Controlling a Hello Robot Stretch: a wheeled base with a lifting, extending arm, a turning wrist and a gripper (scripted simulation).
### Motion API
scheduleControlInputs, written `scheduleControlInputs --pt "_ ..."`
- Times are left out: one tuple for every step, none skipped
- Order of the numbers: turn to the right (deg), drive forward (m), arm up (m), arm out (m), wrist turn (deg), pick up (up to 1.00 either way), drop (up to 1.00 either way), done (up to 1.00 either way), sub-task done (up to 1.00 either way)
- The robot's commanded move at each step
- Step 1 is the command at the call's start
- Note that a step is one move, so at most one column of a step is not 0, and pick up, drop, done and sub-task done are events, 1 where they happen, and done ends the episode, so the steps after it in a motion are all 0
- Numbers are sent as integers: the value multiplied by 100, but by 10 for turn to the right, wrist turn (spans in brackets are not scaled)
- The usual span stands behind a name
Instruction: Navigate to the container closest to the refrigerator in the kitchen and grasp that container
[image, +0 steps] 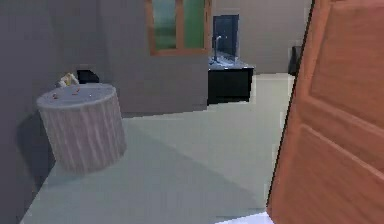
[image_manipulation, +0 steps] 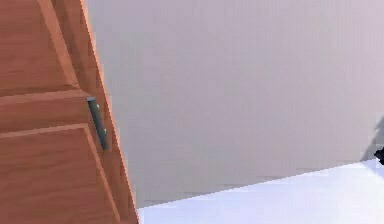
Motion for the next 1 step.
scheduleControlInputs --pt "0 100 0 0 0 0 0 0 0"
